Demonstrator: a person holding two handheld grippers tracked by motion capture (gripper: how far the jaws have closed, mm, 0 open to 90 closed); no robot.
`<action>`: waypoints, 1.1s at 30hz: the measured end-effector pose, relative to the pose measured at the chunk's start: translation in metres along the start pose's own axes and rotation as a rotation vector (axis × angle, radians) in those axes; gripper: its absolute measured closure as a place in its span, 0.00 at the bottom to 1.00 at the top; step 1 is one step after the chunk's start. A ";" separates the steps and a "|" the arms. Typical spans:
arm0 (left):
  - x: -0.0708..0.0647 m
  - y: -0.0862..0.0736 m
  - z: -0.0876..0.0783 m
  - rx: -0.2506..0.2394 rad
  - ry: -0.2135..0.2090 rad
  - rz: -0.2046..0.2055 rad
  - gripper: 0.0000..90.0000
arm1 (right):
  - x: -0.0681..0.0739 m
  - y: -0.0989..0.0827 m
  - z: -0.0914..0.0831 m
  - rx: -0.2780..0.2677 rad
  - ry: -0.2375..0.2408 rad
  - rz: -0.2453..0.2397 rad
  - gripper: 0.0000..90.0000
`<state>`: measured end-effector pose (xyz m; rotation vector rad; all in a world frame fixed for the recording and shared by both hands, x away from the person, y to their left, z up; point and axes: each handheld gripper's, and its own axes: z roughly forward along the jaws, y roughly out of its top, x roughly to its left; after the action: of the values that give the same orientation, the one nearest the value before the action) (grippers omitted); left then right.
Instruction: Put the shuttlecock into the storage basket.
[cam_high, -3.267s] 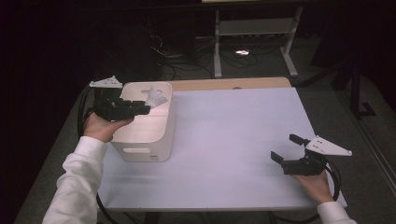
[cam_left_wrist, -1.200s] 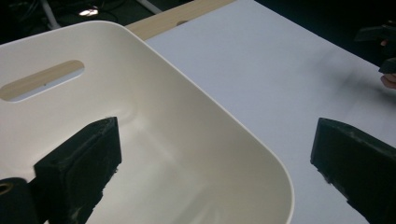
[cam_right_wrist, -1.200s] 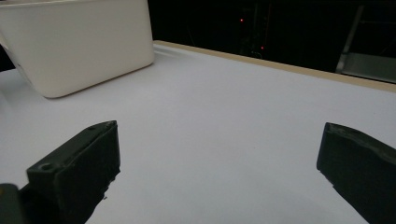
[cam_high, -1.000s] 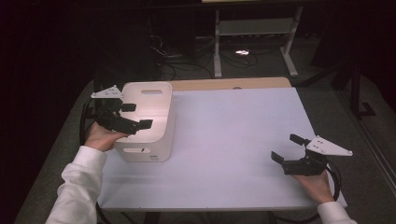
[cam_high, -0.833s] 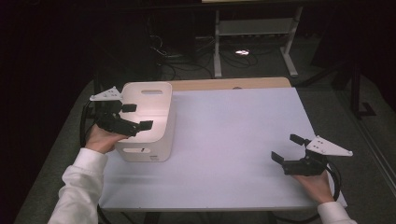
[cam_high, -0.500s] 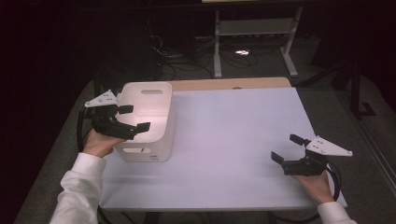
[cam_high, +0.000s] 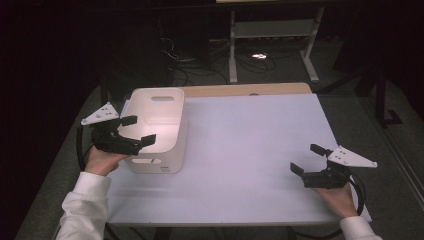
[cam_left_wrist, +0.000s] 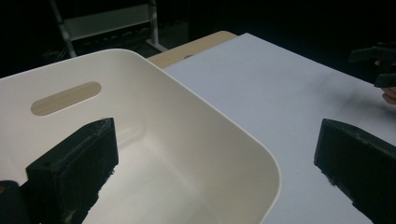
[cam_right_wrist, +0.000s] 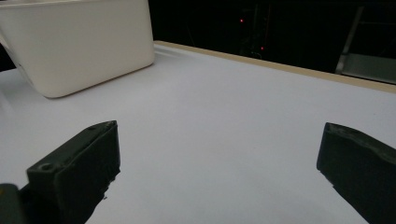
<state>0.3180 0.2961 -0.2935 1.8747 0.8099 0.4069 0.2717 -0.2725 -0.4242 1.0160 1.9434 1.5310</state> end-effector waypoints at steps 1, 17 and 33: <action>-0.001 -0.002 0.000 -0.009 0.001 -0.005 0.00 | 0.000 0.000 0.000 -0.001 0.000 0.001 0.00; -0.004 -0.028 -0.018 -0.123 0.024 -0.010 0.00 | 0.000 0.000 0.000 0.006 -0.002 0.005 0.00; -0.016 -0.057 -0.023 -0.169 0.029 0.003 0.00 | 0.000 -0.001 0.000 0.011 -0.003 -0.002 0.00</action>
<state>0.2728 0.3159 -0.3331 1.7166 0.7683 0.4904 0.2719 -0.2724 -0.4252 1.0197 1.9523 1.5189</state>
